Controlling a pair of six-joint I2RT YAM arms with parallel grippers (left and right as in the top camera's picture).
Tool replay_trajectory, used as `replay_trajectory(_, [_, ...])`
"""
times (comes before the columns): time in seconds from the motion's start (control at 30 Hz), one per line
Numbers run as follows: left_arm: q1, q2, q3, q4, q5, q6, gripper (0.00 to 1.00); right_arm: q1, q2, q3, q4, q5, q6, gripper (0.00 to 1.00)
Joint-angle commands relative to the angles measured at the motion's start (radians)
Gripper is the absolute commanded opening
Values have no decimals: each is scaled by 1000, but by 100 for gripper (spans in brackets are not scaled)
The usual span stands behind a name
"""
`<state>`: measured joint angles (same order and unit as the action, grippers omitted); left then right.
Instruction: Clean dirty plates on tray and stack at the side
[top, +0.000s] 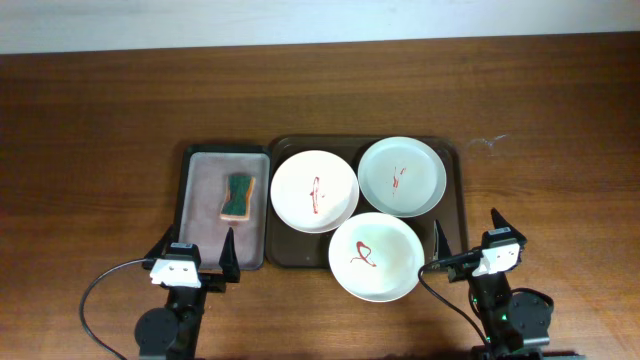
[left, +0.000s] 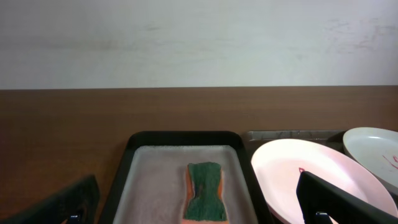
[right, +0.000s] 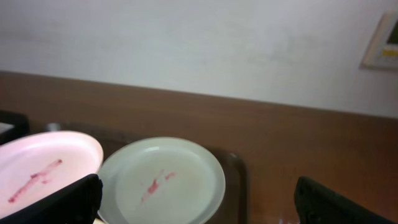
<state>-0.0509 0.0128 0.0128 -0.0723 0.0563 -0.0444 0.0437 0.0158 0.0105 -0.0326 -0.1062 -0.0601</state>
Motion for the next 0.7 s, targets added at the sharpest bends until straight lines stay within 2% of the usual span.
replay_trajectory(0.0, [3,-5,0,-10,19,22,99,8,-8,-4,59,-18,63,99])
replay_trajectory(0.1, [3,22,41,-83,18,22,99,8,3,40,-27,-1,148,99])
replay_trajectory(0.23, [3,167,171,-195,18,22,99,8,116,201,-227,-19,156,99])
replay_trajectory(0.4, [3,462,378,-328,19,22,100,8,400,426,-402,-71,173,99])
replay_trajectory(0.57, [3,837,656,-478,19,22,99,8,750,674,-580,-146,173,99])
replay_trajectory(0.67, [3,1030,822,-603,48,23,100,8,904,797,-706,-284,173,99])
